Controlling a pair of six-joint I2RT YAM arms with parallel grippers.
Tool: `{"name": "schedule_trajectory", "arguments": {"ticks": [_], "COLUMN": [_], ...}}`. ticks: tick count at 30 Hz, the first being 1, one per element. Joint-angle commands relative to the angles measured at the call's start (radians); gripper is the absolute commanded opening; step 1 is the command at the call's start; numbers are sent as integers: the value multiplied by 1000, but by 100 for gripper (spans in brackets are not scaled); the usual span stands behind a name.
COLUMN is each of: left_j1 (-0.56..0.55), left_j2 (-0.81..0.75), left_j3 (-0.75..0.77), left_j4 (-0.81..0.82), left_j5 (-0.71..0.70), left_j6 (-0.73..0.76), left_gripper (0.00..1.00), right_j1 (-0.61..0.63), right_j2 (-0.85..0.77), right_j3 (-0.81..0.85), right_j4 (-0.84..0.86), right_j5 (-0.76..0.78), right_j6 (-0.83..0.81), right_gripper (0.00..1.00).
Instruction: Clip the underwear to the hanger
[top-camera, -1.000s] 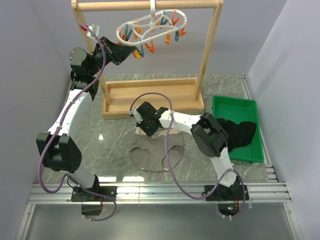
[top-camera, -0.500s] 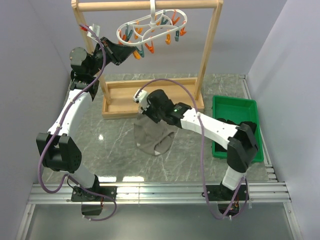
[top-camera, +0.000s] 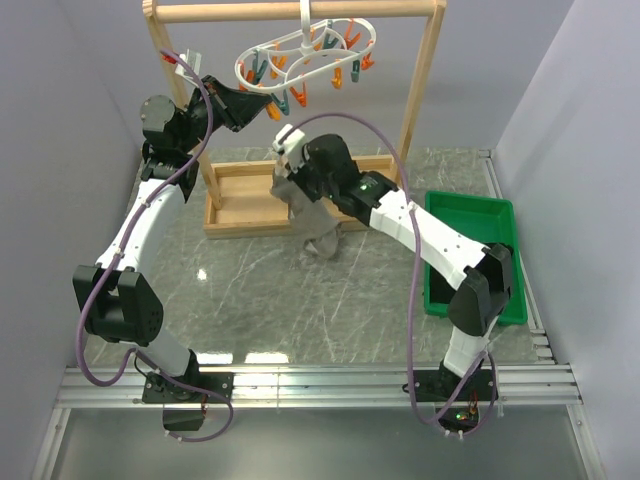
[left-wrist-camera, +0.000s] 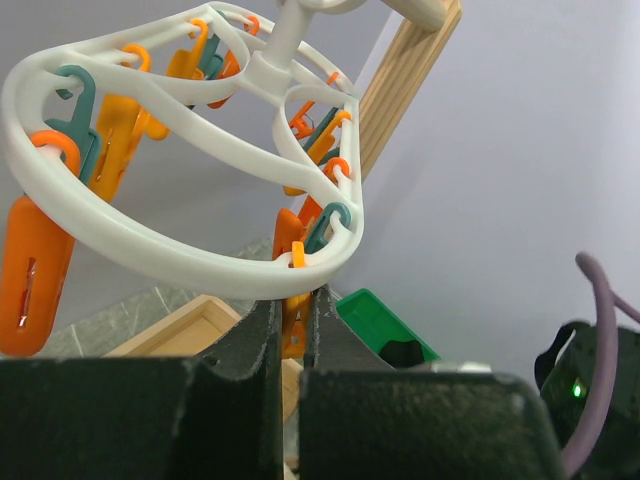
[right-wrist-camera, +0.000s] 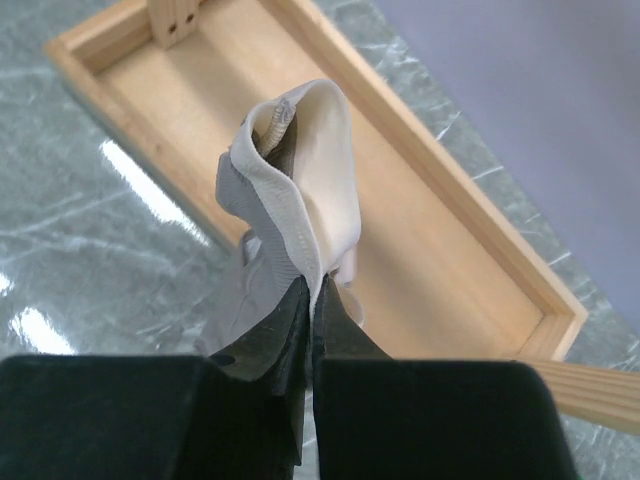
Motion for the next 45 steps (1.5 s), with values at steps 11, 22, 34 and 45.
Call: {"name": "schedule_trajectory", "arguments": {"ticks": [11,22,34,45], "left_j1": [4,4,4,2], "left_j2": [-3,3,12,21], "left_j3": [0,-3,3,9], "left_j4": [-17,-34,-58,-81], "left_j5": [37,43,53,47], "left_j6": [49,73,99,119], "left_gripper": [0,0,0,0], "right_j1": [-44,-47,-46,-47], "right_j2": [98,130,164,160], "right_j3": [295,428,517,549], "right_j4": [-132,-195,-227,-238], "right_j5": [-3,-2,-3,-3], "right_j6": [42,48,48,50], "right_gripper": [0,0,0,0]}}
